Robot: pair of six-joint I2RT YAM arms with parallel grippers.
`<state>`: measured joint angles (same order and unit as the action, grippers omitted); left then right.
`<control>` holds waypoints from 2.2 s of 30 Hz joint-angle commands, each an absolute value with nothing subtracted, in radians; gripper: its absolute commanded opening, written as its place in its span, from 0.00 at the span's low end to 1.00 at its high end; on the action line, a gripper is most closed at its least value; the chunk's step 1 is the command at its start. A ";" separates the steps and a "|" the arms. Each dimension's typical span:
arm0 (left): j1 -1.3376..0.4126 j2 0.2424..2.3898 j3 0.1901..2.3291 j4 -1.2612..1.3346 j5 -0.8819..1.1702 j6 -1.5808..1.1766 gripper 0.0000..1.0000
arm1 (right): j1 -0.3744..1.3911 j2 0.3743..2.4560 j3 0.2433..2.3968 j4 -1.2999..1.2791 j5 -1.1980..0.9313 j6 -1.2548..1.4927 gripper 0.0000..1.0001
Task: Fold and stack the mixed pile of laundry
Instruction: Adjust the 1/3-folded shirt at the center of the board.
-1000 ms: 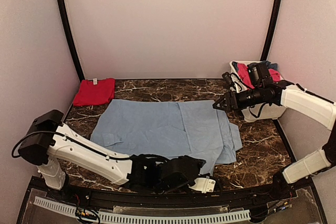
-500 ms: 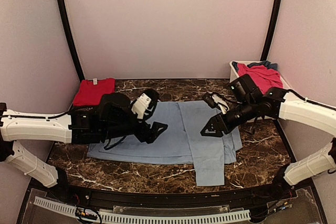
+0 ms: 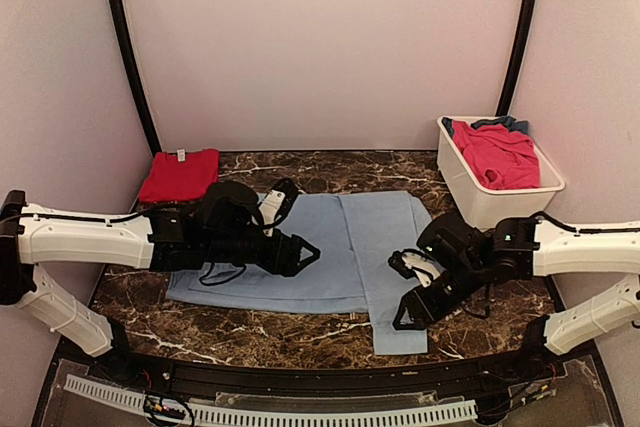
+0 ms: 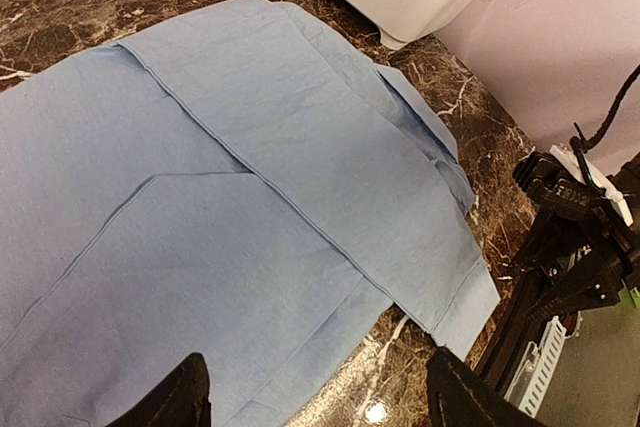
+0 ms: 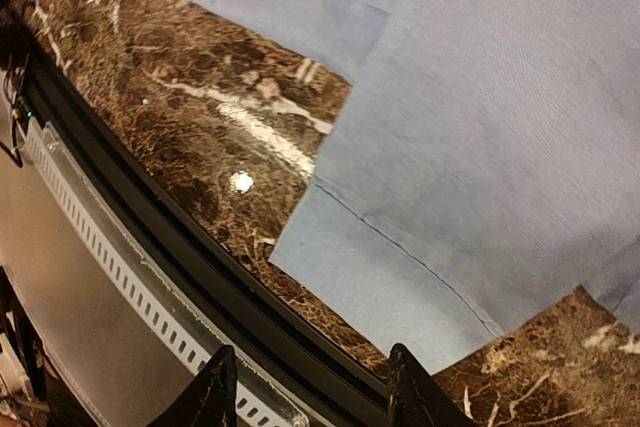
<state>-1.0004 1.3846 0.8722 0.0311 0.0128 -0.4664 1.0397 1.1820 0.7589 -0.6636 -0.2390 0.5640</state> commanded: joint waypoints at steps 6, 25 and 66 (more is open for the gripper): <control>-1.004 1.396 0.888 0.060 0.023 -0.478 0.73 | 1.046 1.091 0.657 -0.763 -0.159 0.796 0.48; -1.002 1.318 0.855 0.046 -0.097 -0.497 0.79 | 1.033 1.264 0.502 -0.389 -0.255 0.892 0.46; -0.994 1.374 0.768 0.551 0.064 -1.160 0.87 | 0.951 1.319 0.847 0.341 -0.019 0.716 0.00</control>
<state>-0.9867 1.3285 0.7418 0.4297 0.0429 -1.0771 0.9546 1.3048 0.8349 0.2001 0.0017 0.7513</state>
